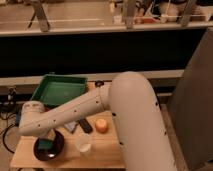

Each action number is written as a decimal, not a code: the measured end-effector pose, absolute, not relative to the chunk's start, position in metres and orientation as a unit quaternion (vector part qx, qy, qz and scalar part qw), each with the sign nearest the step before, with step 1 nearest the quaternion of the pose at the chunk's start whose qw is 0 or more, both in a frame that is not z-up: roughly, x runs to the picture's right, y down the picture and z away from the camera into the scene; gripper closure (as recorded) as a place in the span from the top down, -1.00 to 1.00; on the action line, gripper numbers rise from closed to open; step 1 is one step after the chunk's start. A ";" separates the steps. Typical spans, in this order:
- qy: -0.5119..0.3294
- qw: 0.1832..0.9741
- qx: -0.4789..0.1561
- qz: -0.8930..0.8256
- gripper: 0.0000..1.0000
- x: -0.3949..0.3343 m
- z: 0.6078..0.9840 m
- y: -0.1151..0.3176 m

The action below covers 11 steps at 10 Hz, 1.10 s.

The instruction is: Wipe purple bowl with sponge

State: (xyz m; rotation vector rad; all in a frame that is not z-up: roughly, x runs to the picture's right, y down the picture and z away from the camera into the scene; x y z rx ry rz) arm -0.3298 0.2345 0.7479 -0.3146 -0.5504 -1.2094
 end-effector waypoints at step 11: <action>-0.279 0.741 -0.163 -0.588 -1.00 -0.311 0.730 0.266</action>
